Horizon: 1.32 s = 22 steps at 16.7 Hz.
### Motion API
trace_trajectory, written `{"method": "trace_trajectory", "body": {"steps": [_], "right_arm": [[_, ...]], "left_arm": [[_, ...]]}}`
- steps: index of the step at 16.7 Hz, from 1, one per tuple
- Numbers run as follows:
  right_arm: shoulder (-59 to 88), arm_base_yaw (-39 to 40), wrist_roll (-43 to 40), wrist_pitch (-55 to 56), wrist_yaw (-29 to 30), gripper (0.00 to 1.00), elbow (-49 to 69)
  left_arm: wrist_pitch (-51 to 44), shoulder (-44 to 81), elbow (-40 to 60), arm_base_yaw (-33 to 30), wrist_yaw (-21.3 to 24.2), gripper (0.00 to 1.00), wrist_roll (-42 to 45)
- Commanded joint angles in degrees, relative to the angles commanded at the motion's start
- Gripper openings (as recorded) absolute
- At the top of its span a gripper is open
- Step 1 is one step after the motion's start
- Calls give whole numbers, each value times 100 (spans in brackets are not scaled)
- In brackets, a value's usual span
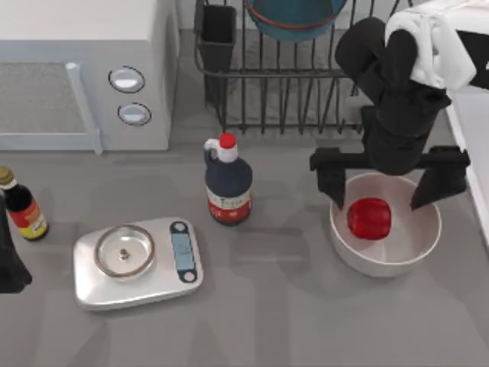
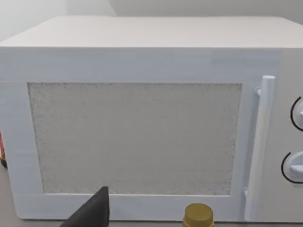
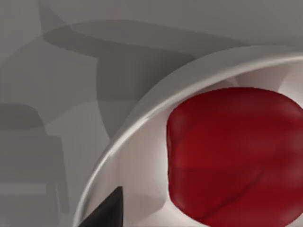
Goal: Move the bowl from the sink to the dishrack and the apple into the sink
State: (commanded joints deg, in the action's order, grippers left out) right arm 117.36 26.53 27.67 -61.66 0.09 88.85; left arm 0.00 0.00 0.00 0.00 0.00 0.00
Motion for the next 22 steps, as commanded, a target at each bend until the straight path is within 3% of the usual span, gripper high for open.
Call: {"method": "trace_trajectory", "body": {"steps": [9, 14, 22], "right_arm": [[547, 24, 20, 1480, 5, 100, -885], [620, 32, 26, 1618, 6, 100, -980], [620, 32, 26, 1618, 6, 40, -980]], "left_arm": [[0, 0, 0, 0, 0, 100, 0], [0, 0, 0, 0, 0, 100, 0], [0, 0, 0, 0, 0, 100, 0]]}}
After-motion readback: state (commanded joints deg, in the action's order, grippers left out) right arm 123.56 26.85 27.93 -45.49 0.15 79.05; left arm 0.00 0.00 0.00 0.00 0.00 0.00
